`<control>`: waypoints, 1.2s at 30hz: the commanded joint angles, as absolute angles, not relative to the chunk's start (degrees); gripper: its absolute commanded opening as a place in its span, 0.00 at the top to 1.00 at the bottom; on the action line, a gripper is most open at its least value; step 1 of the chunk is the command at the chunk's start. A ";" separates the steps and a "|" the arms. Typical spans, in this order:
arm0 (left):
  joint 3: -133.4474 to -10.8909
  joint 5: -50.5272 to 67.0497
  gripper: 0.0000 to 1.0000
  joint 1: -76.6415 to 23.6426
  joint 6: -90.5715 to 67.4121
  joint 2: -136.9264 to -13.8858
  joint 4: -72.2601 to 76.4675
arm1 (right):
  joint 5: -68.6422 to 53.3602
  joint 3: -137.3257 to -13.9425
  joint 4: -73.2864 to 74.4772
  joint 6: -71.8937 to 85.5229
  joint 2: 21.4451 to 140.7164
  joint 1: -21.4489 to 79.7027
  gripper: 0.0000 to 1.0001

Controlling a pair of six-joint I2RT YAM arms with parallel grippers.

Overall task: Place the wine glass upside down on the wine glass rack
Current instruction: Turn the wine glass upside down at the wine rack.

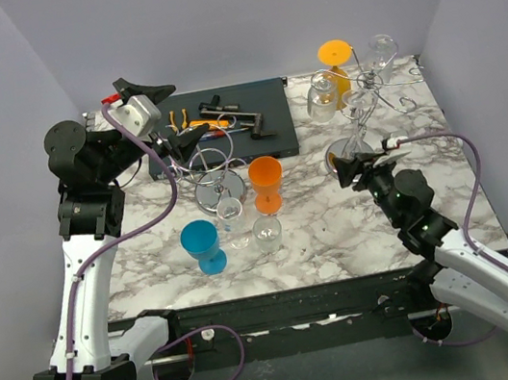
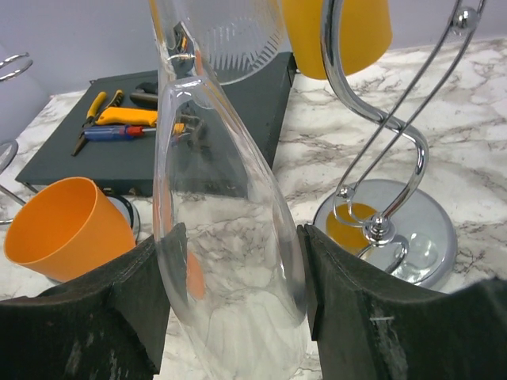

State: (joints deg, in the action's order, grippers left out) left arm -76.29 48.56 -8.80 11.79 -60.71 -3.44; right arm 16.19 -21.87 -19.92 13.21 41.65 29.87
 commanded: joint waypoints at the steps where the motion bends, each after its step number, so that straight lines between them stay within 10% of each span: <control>1: -76.47 48.86 0.01 -9.29 11.69 -59.84 -2.92 | 19.25 -20.96 -22.31 18.19 42.76 29.61 0.99; 15: -75.94 48.39 0.01 -9.23 12.26 -59.53 -3.06 | 23.71 -21.62 -18.39 24.46 46.98 29.61 0.24; 36: -77.03 44.91 0.01 -9.23 -2.36 -60.78 -3.16 | 6.95 -39.43 13.97 25.53 27.60 29.61 0.03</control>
State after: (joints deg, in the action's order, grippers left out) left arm -75.94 47.05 -9.04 5.87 -60.45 -3.44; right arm 15.42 -31.88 4.56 26.85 28.58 29.87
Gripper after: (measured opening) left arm 0.987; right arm 0.964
